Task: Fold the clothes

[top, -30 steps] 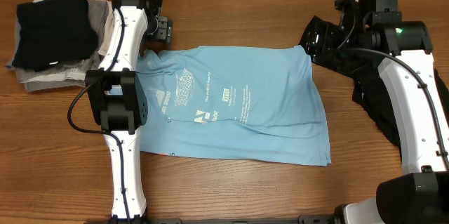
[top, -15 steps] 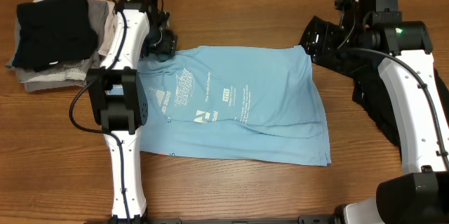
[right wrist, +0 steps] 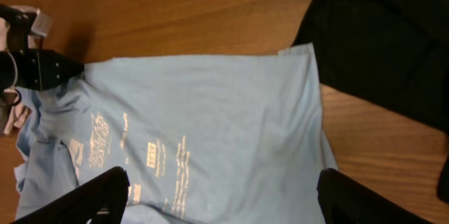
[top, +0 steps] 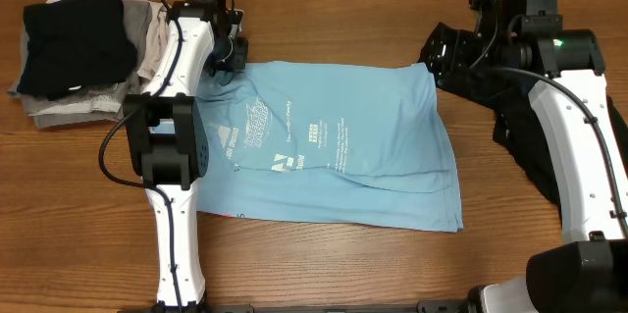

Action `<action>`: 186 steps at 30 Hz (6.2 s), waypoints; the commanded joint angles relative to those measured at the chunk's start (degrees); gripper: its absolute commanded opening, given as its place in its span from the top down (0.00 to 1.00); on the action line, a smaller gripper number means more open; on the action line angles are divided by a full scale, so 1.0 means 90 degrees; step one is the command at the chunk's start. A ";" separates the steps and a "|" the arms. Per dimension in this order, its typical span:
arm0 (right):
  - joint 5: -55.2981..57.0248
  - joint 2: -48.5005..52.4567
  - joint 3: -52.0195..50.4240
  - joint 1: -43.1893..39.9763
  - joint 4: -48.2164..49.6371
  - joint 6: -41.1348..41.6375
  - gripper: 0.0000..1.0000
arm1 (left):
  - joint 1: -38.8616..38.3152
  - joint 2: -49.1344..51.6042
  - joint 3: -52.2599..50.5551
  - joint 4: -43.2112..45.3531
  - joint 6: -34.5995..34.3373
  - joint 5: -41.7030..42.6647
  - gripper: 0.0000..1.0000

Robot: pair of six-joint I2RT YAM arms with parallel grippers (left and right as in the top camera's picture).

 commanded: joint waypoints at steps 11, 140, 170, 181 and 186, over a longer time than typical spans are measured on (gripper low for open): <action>0.0685 0.0884 0.0046 0.0036 0.0865 -0.0044 0.14 | -0.0090 0.0199 0.2822 -0.1430 -0.0284 -0.0250 0.96; 0.0937 0.1549 -0.0937 -0.0061 -0.1722 0.0639 0.42 | 0.0012 -0.1581 -0.0865 -0.2203 -0.0515 -0.0908 0.39; 0.0920 0.1549 -0.0937 -0.0061 -0.1486 0.0636 0.42 | 0.0100 -0.1625 -0.1829 -0.2021 -0.0542 -0.1280 0.60; 0.0920 0.1549 -0.0942 -0.0061 -0.1501 0.0634 0.42 | 0.0102 -0.1622 -0.2198 -0.1739 -0.0544 -0.1222 0.62; 0.0923 0.1549 -0.0942 -0.0061 -0.1477 0.0634 0.42 | 0.0131 -0.1622 -0.2263 -0.1532 -0.0595 -0.1268 0.86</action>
